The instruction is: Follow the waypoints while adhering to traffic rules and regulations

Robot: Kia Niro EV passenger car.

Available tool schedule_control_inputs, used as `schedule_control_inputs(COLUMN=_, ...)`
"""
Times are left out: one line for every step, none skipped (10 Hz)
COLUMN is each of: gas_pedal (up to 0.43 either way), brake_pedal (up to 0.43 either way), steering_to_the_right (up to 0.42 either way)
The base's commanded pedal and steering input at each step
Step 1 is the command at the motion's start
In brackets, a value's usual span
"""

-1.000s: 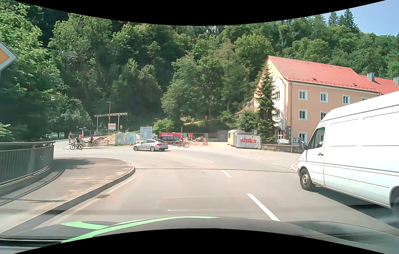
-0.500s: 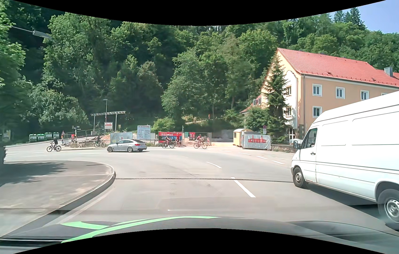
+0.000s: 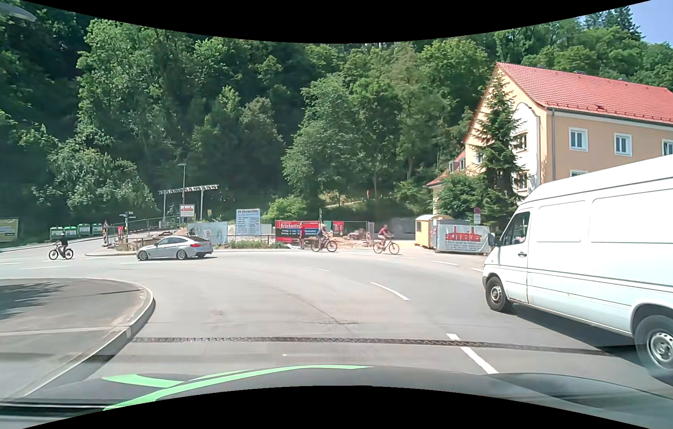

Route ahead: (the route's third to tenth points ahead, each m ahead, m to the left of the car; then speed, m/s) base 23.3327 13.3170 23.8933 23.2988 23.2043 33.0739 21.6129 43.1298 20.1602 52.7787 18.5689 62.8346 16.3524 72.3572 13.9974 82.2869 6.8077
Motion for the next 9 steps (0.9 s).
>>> schedule_control_inputs(gas_pedal=0.059, brake_pedal=0.0, steering_to_the_right=-0.125)
schedule_control_inputs(gas_pedal=0.039, brake_pedal=0.0, steering_to_the_right=-0.142)
schedule_control_inputs(gas_pedal=0.02, brake_pedal=0.0, steering_to_the_right=-0.157)
schedule_control_inputs(gas_pedal=0.0, brake_pedal=0.0, steering_to_the_right=-0.169)
schedule_control_inputs(gas_pedal=0.0, brake_pedal=0.0, steering_to_the_right=-0.183)
schedule_control_inputs(gas_pedal=0.0, brake_pedal=0.0, steering_to_the_right=-0.195)
schedule_control_inputs(gas_pedal=0.0, brake_pedal=0.0, steering_to_the_right=-0.205)
schedule_control_inputs(gas_pedal=0.0, brake_pedal=0.0, steering_to_the_right=-0.217)
schedule_control_inputs(gas_pedal=0.0, brake_pedal=0.0, steering_to_the_right=-0.222)
